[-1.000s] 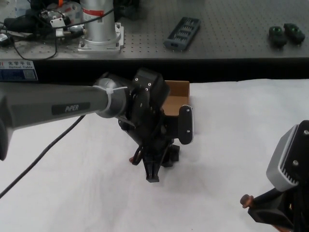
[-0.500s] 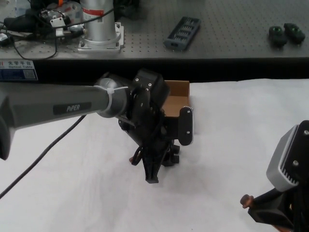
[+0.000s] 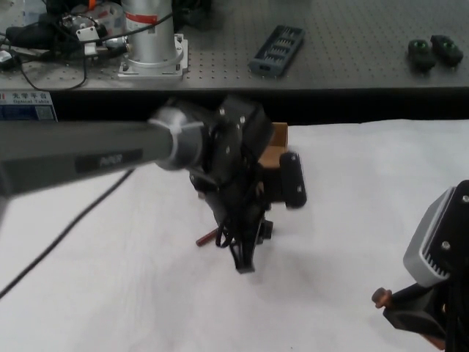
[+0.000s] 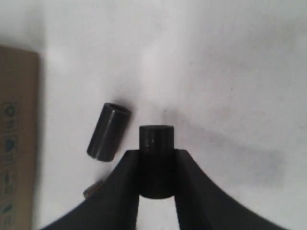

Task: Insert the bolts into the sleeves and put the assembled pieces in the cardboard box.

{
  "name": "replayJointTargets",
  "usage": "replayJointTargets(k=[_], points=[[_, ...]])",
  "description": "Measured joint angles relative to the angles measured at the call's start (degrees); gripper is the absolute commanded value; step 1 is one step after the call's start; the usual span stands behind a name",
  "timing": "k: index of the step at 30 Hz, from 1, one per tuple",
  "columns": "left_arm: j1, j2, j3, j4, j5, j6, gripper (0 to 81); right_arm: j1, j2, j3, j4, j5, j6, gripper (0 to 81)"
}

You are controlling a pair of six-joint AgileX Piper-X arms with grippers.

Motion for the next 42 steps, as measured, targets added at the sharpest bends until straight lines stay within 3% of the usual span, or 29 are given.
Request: replayJointTargets(k=[11,20,23,32,42], points=[[0.0,-13.7,2.6,14.6,2.9,-22.4,0.6,0.0,0.0,-1.8,-7.3,0.3,6.7,1.9],[0.0,-33.7,21.3,11.5,8.9,-39.6,0.6,0.0,1.6,-1.8,-19.5,-0.1,22.0,1.9],[0.0,-46.9,32.5,3.1,11.5,-47.6,0.6,0.0,4.0,-1.8,-25.2,-1.2,28.5,1.9],[0.0,-68.2,49.9,-12.9,19.2,-61.2,0.6,0.0,14.7,-1.8,-47.2,-13.6,52.2,1.9],[0.0,-70.4,52.5,-17.5,22.6,-62.6,0.6,0.0,19.4,-1.8,-62.3,-23.5,66.8,1.9]])
